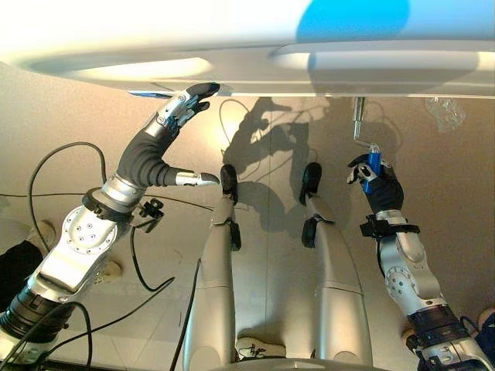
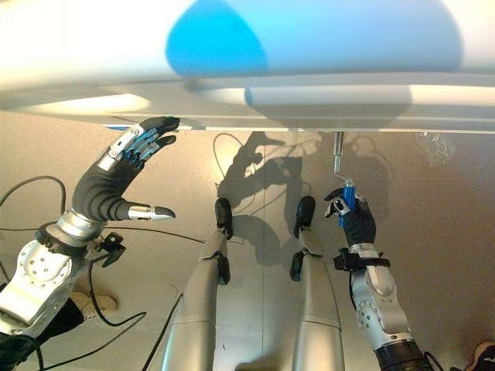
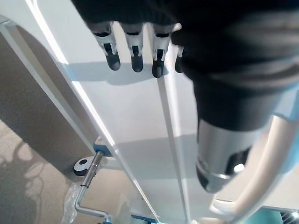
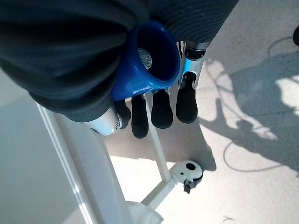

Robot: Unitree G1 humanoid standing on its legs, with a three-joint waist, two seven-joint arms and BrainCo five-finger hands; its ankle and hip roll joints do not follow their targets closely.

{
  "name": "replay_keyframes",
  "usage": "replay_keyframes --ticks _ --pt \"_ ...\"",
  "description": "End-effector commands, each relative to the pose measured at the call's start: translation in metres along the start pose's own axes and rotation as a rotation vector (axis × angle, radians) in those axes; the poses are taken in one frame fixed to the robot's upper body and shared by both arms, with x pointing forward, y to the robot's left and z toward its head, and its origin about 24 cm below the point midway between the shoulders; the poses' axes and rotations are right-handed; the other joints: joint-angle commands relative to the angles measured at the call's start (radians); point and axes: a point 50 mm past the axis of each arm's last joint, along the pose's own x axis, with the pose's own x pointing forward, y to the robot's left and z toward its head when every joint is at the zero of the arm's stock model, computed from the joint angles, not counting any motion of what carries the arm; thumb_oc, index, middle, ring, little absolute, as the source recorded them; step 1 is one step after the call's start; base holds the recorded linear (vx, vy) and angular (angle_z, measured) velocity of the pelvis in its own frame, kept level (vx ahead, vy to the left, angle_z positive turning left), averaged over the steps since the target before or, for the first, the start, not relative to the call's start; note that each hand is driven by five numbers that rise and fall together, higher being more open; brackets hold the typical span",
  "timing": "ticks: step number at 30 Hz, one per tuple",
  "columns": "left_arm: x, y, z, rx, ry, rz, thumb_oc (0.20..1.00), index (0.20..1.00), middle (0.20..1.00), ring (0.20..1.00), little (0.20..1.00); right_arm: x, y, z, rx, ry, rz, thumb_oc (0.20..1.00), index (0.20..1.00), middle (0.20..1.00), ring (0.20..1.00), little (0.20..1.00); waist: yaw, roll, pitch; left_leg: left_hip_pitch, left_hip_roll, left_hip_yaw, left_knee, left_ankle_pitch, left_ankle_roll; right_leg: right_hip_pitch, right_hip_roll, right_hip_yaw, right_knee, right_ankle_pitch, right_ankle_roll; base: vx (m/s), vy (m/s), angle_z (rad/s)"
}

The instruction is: Raise the hospital bed

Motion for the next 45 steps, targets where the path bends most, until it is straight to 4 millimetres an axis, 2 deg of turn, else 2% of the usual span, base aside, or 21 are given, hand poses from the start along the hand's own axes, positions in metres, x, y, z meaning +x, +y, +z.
replay_keyframes --ticks 1,6,14,15,16,20,27,39,41,43,44,45 --pt "0.006 -0.005 0.025 -0.039 -0.157 0.010 1.000 1.000 1.000 1.000 1.000 0.018 -0.030 0.099 0.084 -0.578 -0.222 0.200 0.200 0.200 0.200 0.200 -0.022 0.017 -0.019 0.040 -0.037 0.009 -0.057 0.007 -0.005 0.032 0.009 0.008 0.010 -0.051 0.076 0.00 0.000 0.00" --pt "0.007 -0.006 0.024 -0.042 -0.160 0.012 1.000 1.000 1.000 1.000 1.000 0.020 -0.037 0.091 0.081 -0.549 -0.274 0.200 0.200 0.200 0.200 0.200 -0.017 0.022 -0.019 0.038 -0.038 0.008 -0.050 0.005 -0.004 0.032 0.007 0.008 0.018 -0.052 0.076 0.00 0.000 0.00" --pt "0.008 -0.007 0.019 -0.045 -0.143 0.019 1.000 1.000 1.000 1.000 1.000 0.023 -0.031 0.082 0.048 -0.487 -0.229 0.213 0.213 0.213 0.213 0.213 -0.018 0.018 -0.019 0.069 -0.041 0.007 -0.058 0.007 -0.003 0.065 0.004 0.002 0.010 -0.046 0.078 0.00 0.000 0.00" --pt "0.007 -0.007 0.018 -0.044 -0.137 0.020 1.000 1.000 1.000 1.000 1.000 0.024 -0.029 0.080 0.051 -0.475 -0.219 0.567 0.567 0.567 0.567 0.567 -0.018 0.018 -0.019 0.079 -0.041 0.008 -0.064 0.009 -0.003 0.074 0.004 0.002 0.007 -0.043 0.079 0.00 0.000 0.00" --pt "0.007 -0.007 0.018 -0.045 -0.136 0.021 1.000 1.000 1.000 1.000 1.000 0.024 -0.030 0.080 0.051 -0.475 -0.218 1.000 1.000 1.000 1.000 1.000 -0.018 0.018 -0.019 0.081 -0.041 0.008 -0.066 0.010 -0.003 0.076 0.004 0.002 0.005 -0.042 0.079 -0.02 0.035 0.02" --pt "-0.001 -0.004 0.002 -0.055 -0.058 0.051 1.000 1.000 1.000 1.000 1.000 0.024 -0.030 0.069 0.021 -0.398 -0.181 1.000 1.000 1.000 1.000 1.000 -0.022 0.010 -0.019 0.161 -0.044 0.012 -0.108 0.019 0.000 0.156 0.002 -0.005 -0.033 -0.028 0.085 -0.01 0.010 0.00" --pt "-0.009 -0.004 -0.009 -0.055 0.010 0.032 1.000 1.000 1.000 1.000 1.000 0.019 -0.027 0.053 0.003 -0.310 -0.155 1.000 1.000 1.000 1.000 1.000 -0.021 -0.005 -0.019 0.247 -0.051 0.010 -0.126 0.021 0.004 0.251 -0.001 -0.011 -0.062 -0.022 0.088 0.00 0.003 -0.01" --pt "-0.014 -0.008 -0.018 -0.065 0.056 0.026 1.000 1.000 1.000 1.000 1.000 0.015 -0.037 0.051 -0.020 -0.282 -0.175 1.000 1.000 1.000 1.000 1.000 -0.012 0.000 -0.019 0.343 -0.061 -0.002 -0.142 0.012 0.010 0.359 -0.009 -0.025 -0.088 -0.023 0.091 0.00 0.011 0.02" --pt "-0.030 -0.014 -0.053 -0.146 0.208 0.090 1.000 1.000 1.000 1.000 1.000 0.012 -0.048 0.029 -0.049 -0.173 -0.236 1.000 1.000 1.000 1.000 1.000 -0.015 -0.008 -0.019 0.404 -0.062 -0.001 -0.151 0.011 0.014 0.418 -0.005 -0.028 -0.098 -0.023 0.091 0.00 0.017 0.01" --pt "-0.030 -0.015 -0.054 -0.147 0.207 0.089 1.000 1.000 1.000 1.000 1.000 0.012 -0.048 0.029 -0.050 -0.173 -0.237 1.000 1.000 1.000 1.000 1.000 -0.014 -0.006 -0.019 0.406 -0.062 -0.002 -0.153 0.011 0.014 0.421 -0.005 -0.029 -0.099 -0.023 0.091 0.00 0.000 0.00" --pt "-0.060 -0.026 -0.103 -0.200 0.438 0.200 1.000 1.000 1.000 1.000 1.000 0.004 -0.059 0.003 -0.061 -0.057 -0.314 1.000 1.000 1.000 1.000 1.000 -0.015 -0.014 -0.021 0.464 -0.063 -0.004 -0.159 0.011 0.018 0.483 -0.003 -0.030 -0.109 -0.021 0.090 0.07 0.009 -0.01" --pt "-0.075 -0.032 -0.120 -0.173 0.536 0.226 1.000 1.000 1.000 1.000 1.000 -0.002 -0.062 -0.009 -0.060 -0.005 -0.347 1.000 1.000 1.000 1.000 1.000 -0.014 -0.019 -0.029 0.488 -0.065 -0.004 -0.160 0.004 0.019 0.509 -0.003 -0.034 -0.110 -0.028 0.091 0.08 0.019 -0.02"
